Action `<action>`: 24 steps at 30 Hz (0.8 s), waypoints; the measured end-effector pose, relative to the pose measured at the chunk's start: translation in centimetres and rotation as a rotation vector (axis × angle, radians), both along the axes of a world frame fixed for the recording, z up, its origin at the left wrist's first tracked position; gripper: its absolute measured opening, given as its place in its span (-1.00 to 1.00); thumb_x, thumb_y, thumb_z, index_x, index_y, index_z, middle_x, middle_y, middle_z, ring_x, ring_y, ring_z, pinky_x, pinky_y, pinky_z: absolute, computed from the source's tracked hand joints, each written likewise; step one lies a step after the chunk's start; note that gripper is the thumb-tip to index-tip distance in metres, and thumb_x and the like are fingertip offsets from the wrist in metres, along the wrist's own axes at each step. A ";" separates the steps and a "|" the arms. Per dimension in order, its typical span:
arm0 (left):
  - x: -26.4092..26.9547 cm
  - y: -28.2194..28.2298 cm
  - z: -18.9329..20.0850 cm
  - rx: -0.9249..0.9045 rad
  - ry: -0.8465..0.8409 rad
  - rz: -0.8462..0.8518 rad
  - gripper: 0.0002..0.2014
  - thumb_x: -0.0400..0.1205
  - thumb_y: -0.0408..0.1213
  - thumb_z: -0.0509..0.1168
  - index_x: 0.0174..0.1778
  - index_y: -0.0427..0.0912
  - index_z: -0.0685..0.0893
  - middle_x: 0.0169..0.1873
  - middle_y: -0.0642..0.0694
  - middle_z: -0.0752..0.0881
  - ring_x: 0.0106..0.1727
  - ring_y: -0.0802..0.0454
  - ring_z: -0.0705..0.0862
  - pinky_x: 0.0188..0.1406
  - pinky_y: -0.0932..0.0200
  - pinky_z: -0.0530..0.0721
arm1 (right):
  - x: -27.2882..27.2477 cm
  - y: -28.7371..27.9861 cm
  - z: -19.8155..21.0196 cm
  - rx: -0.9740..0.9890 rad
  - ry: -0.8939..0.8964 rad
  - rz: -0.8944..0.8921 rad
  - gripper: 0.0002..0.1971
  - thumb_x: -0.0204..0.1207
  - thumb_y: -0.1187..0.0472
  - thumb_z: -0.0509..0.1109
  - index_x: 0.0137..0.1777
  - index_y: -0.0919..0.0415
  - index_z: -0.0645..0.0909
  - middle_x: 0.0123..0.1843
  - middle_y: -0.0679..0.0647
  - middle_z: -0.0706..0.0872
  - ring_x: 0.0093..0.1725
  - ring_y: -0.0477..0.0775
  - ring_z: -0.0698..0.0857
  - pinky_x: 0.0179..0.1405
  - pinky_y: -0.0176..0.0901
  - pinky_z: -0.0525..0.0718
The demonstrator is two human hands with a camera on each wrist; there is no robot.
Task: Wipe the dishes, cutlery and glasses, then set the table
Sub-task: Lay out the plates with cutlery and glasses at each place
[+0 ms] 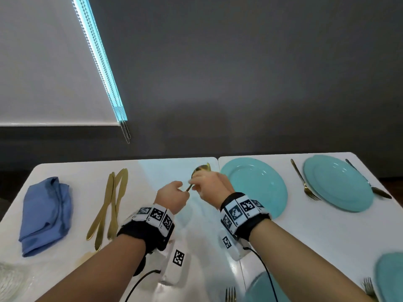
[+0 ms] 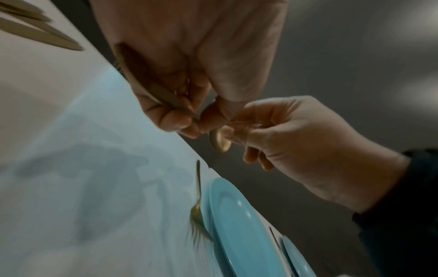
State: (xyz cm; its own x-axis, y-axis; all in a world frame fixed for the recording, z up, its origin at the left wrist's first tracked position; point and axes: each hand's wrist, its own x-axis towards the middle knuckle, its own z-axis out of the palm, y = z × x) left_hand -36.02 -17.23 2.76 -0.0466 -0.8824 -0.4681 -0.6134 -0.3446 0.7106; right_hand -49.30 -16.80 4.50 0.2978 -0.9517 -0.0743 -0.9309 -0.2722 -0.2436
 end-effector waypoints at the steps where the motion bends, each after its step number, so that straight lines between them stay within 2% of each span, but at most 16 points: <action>1: -0.7 0.1 0.2 0.006 -0.013 -0.050 -0.49 0.56 -0.35 0.21 0.48 -0.16 0.41 0.07 -0.19 0.73 -0.04 -0.09 0.72 -0.10 0.15 0.69 | -0.6 0.4 0.3 0.028 0.053 0.033 -0.71 0.64 0.24 0.19 0.23 0.05 0.67 0.22 -0.01 0.69 0.21 0.10 0.62 0.01 -0.12 0.59; 2: -1.5 0.3 0.4 0.009 -0.012 -0.088 -0.43 0.56 -0.35 0.23 0.54 -0.16 0.31 0.10 -0.20 0.72 -0.11 -0.06 0.72 -0.23 0.19 0.67 | -1.3 0.8 0.5 0.049 0.094 0.048 -0.71 0.63 0.25 0.19 0.21 0.04 0.68 0.19 -0.01 0.70 0.19 0.10 0.62 -0.05 -0.15 0.55; 4: -3.1 0.8 1.0 0.007 0.005 -0.149 -0.37 0.56 -0.37 0.25 0.57 -0.18 0.22 0.10 -0.23 0.73 -0.26 0.00 0.70 -0.45 0.29 0.59 | -2.8 1.7 0.9 0.087 0.122 0.043 -0.71 0.60 0.28 0.21 0.17 0.02 0.70 0.13 0.00 0.74 0.13 0.12 0.65 -0.14 -0.20 0.43; 6: -4.8 1.4 1.4 0.008 0.023 -0.230 -0.35 0.55 -0.38 0.28 0.57 -0.20 0.21 0.02 -0.23 0.76 -0.34 0.04 0.68 -0.50 0.31 0.58 | -4.5 2.6 1.2 0.150 0.127 0.025 -0.71 0.57 0.30 0.23 0.14 0.03 0.71 0.08 0.01 0.75 0.10 0.12 0.67 -0.16 -0.20 0.39; 10: -8.1 2.1 1.2 0.030 0.033 -0.354 -0.35 0.53 -0.37 0.33 0.54 -0.18 0.25 -0.16 -0.14 0.75 -0.41 0.08 0.66 -0.49 0.32 0.60 | -8.1 3.9 1.5 0.237 0.133 -0.004 -0.75 0.56 0.26 0.25 0.11 0.03 0.71 0.07 0.03 0.76 0.11 0.13 0.66 -0.13 -0.16 0.46; 11: -8.9 2.1 0.9 0.038 0.037 -0.372 -0.35 0.51 -0.41 0.33 0.53 -0.18 0.28 -0.19 -0.14 0.75 -0.39 0.05 0.68 -0.46 0.30 0.63 | -9.0 4.2 1.4 0.256 0.124 -0.017 -0.77 0.57 0.22 0.26 0.11 0.03 0.71 0.08 0.04 0.75 0.12 0.13 0.66 -0.10 -0.15 0.47; 13: -10.6 2.1 0.5 0.039 0.034 -0.409 -0.36 0.48 -0.43 0.35 0.51 -0.18 0.35 -0.17 -0.17 0.79 -0.23 -0.02 0.71 -0.23 0.22 0.68 | -11.0 4.7 1.2 0.290 0.121 -0.043 -0.78 0.57 0.17 0.26 0.10 0.05 0.71 0.11 0.03 0.75 0.14 0.13 0.65 -0.06 -0.13 0.49; 15: -12.4 2.1 0.3 -0.003 -0.036 -0.445 -0.34 0.50 -0.31 0.43 0.52 -0.18 0.35 0.04 -0.14 0.78 0.09 -0.02 0.70 0.11 0.22 0.59 | -13.1 5.1 0.9 0.332 0.128 -0.105 -0.78 0.56 0.17 0.26 0.10 0.06 0.70 0.14 0.04 0.74 0.17 0.14 0.65 0.03 -0.10 0.55; 17: -13.9 1.6 0.1 -0.088 -0.099 -0.392 -0.27 0.52 -0.18 0.44 0.56 -0.19 0.26 0.30 -0.15 0.64 0.35 -0.08 0.57 0.34 0.16 0.46 | -15.9 5.2 0.6 0.349 0.097 -0.256 -0.80 0.54 0.18 0.29 0.07 0.06 0.71 0.15 0.05 0.73 0.19 0.14 0.64 0.10 -0.11 0.57; 19: -15.1 0.8 -0.1 -0.179 -0.117 -0.279 -0.27 0.54 -0.16 0.42 0.57 -0.24 0.24 0.38 -0.21 0.55 0.42 -0.15 0.51 0.42 0.05 0.42 | -19.2 4.7 0.2 0.346 0.006 -0.483 -0.81 0.51 0.21 0.31 0.03 0.09 0.72 0.15 0.06 0.74 0.19 0.14 0.66 0.13 -0.15 0.57; 21: -15.8 0.1 -0.1 -0.202 -0.098 -0.177 -0.33 0.57 -0.20 0.39 0.55 -0.26 0.28 0.37 -0.23 0.55 0.39 -0.17 0.53 0.40 0.03 0.43 | -22.6 3.9 -0.7 0.335 -0.048 -0.671 -0.81 0.49 0.23 0.33 0.00 0.19 0.75 0.11 0.13 0.77 0.17 0.17 0.68 0.13 -0.17 0.60; 24: -16.5 -0.6 -0.6 -0.178 -0.078 -0.100 -0.42 0.60 -0.24 0.34 0.52 -0.25 0.33 0.34 -0.21 0.59 0.33 -0.14 0.59 0.34 0.08 0.46 | -26.5 2.5 -2.8 0.406 -0.057 -0.873 -0.78 0.48 0.23 0.34 0.01 0.30 0.75 0.08 0.17 0.77 0.11 0.18 0.71 -0.11 -0.29 0.56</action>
